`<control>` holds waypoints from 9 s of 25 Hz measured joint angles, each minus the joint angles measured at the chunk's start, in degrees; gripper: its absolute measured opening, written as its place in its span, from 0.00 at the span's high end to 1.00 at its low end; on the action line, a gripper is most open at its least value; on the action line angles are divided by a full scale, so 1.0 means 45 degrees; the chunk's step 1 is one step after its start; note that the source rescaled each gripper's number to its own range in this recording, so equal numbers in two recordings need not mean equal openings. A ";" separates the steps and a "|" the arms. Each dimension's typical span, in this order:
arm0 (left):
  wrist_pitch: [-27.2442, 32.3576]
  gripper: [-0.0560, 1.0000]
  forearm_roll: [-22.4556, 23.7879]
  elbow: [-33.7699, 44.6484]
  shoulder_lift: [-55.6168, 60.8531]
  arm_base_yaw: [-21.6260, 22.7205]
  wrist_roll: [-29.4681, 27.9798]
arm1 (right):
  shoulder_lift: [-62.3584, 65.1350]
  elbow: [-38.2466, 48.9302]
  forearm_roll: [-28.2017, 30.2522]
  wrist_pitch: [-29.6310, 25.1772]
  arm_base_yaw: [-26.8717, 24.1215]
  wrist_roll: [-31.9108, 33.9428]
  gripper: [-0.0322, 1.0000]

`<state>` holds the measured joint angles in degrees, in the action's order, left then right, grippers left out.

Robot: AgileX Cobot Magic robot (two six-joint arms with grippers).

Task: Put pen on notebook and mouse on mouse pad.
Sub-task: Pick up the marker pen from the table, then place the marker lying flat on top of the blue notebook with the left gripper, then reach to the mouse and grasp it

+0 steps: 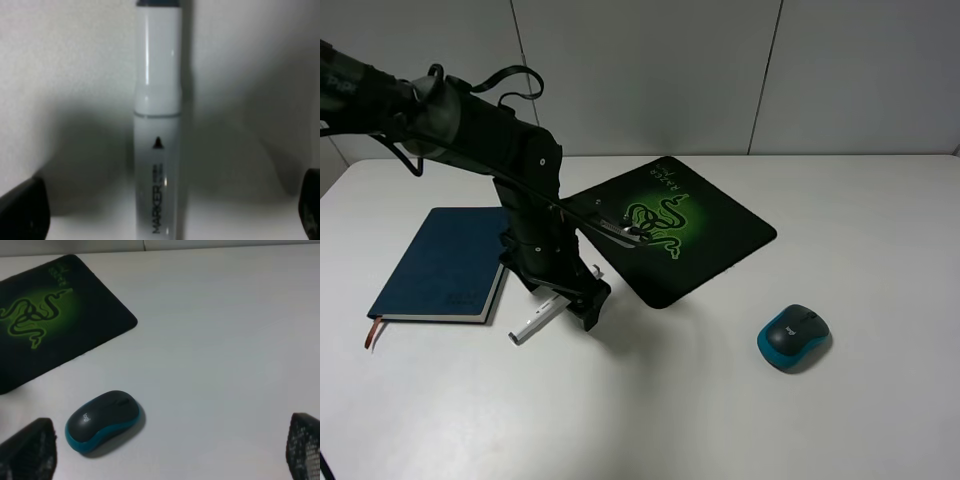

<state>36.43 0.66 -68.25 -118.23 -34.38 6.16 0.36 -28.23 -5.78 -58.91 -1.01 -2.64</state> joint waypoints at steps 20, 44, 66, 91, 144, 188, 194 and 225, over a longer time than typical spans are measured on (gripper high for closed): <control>-0.0017 0.43 0.0099 -0.0034 -0.0129 0.0000 0.0004 | 0.0000 0.0000 0.0000 0.0000 0.0000 0.0000 0.00; 0.0208 0.95 -0.0146 -0.0058 0.0054 0.0000 -0.0065 | 0.0000 0.0000 0.0000 0.0000 0.0000 0.0000 0.00; 0.2777 0.95 -0.0146 -0.0370 0.2593 0.0000 -0.1158 | 0.0000 0.0000 0.0000 0.0000 0.0000 0.0000 0.00; 0.3634 0.95 -0.0146 -0.0383 0.3377 0.3630 -0.1578 | 0.0000 0.0000 0.0000 0.0000 0.0000 0.0000 0.00; 0.0990 0.87 0.0133 -0.0290 0.1053 0.6277 -0.1827 | 0.0000 0.0000 0.0000 0.0000 0.0000 0.0000 0.00; 0.2536 0.00 0.0090 -0.0290 0.2954 0.6277 -0.1887 | 0.0000 0.0000 0.0000 0.0000 0.0000 0.0000 0.00; 0.4051 0.00 0.0090 -0.0290 0.4593 0.6277 -0.1912 | 0.0000 0.0000 0.0000 0.0000 0.0000 0.0000 0.00; 0.6933 0.00 -0.0292 0.4958 2.0238 0.6277 -0.0539 | 0.0000 0.0000 0.0000 0.0000 0.0000 0.0000 0.00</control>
<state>67.63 -0.66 -45.94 -27.16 -6.14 3.73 0.36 -28.23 -5.78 -58.91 -1.01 -2.64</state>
